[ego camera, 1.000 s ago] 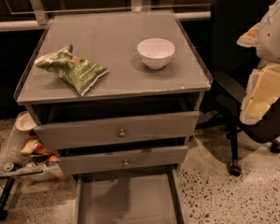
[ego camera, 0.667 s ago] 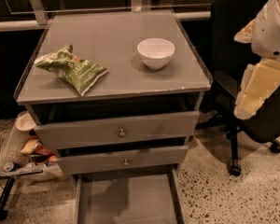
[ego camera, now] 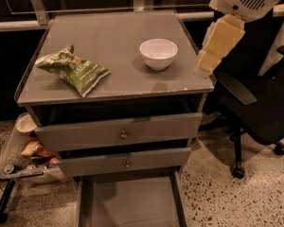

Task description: Place green jalapeno chip bag into bottom drawer

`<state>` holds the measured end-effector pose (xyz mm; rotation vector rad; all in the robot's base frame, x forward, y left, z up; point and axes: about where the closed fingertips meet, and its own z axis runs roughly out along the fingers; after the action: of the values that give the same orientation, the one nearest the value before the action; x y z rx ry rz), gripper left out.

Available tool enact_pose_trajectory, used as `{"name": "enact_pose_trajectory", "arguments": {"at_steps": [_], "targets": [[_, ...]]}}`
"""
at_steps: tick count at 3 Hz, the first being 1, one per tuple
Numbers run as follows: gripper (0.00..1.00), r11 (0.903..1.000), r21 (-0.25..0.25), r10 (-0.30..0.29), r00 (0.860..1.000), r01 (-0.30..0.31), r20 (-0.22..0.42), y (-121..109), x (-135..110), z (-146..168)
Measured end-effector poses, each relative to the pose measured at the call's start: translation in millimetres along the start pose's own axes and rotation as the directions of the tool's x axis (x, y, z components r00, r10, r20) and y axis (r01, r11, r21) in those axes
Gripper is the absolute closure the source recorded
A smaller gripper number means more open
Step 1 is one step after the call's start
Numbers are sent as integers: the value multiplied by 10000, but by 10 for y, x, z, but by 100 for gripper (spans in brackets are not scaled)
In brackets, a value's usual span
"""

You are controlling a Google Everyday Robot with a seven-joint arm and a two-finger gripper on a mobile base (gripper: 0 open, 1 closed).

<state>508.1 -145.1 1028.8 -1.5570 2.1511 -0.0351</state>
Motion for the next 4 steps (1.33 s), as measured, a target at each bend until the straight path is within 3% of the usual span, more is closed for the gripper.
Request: {"name": "enact_pose_trajectory", "arguments": {"at_steps": [1,2,3,4], "targets": [[0,10000,1,0,10000,0,1,0,0,0],[0,9998,107,179,9984,-185,541,-87,-229,190],[0,9990,276,317,9917,-354,1250,-273,-654,437],[0,9993,-105,371,9874,-359,1537,-374,-993,758]]}}
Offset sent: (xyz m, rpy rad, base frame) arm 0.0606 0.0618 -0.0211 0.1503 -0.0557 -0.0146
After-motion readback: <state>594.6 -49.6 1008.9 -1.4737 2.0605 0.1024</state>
